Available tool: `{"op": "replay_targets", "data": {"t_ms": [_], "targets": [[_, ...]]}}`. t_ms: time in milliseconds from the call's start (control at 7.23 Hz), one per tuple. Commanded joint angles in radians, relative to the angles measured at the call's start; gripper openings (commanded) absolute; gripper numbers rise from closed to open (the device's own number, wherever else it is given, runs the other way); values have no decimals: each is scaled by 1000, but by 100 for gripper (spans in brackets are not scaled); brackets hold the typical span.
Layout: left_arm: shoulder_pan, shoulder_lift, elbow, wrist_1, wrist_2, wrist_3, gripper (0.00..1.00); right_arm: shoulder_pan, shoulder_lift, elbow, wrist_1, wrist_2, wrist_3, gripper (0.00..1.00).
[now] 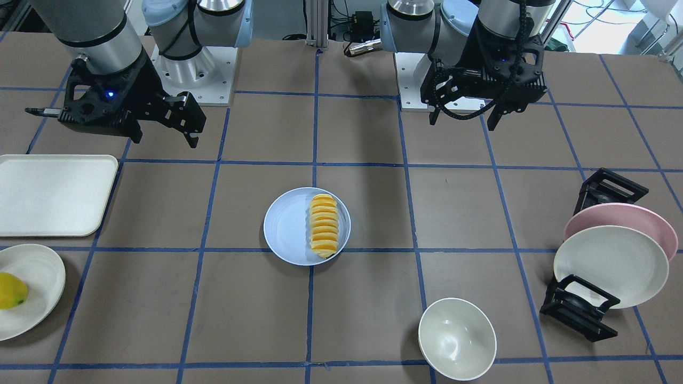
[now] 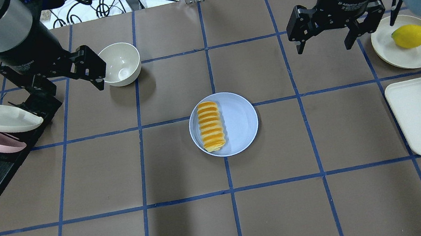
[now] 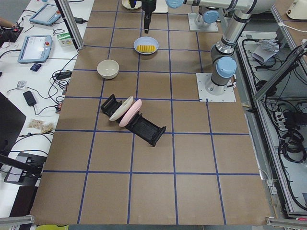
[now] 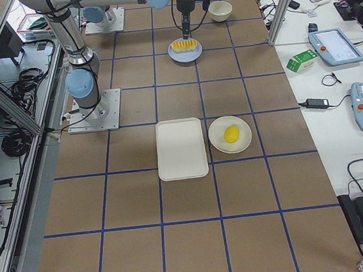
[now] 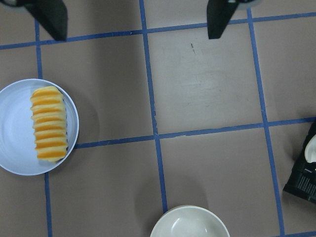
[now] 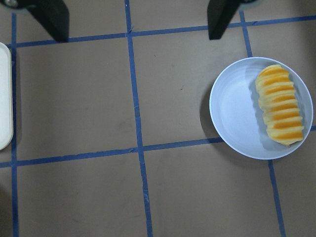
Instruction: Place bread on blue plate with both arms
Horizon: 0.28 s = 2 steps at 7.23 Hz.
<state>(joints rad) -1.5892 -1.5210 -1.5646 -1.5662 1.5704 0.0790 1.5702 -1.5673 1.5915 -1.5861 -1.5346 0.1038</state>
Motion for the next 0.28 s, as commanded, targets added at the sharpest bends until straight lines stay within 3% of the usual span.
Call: {"op": "replay_targets", "data": {"t_ms": [0, 138], "targets": [[0, -4, -3, 8, 0, -2, 100, -1, -2, 1, -8, -1, -3, 100], [0, -2, -5, 8, 0, -1, 100, -2, -2, -1, -11, -2, -1, 100]]}}
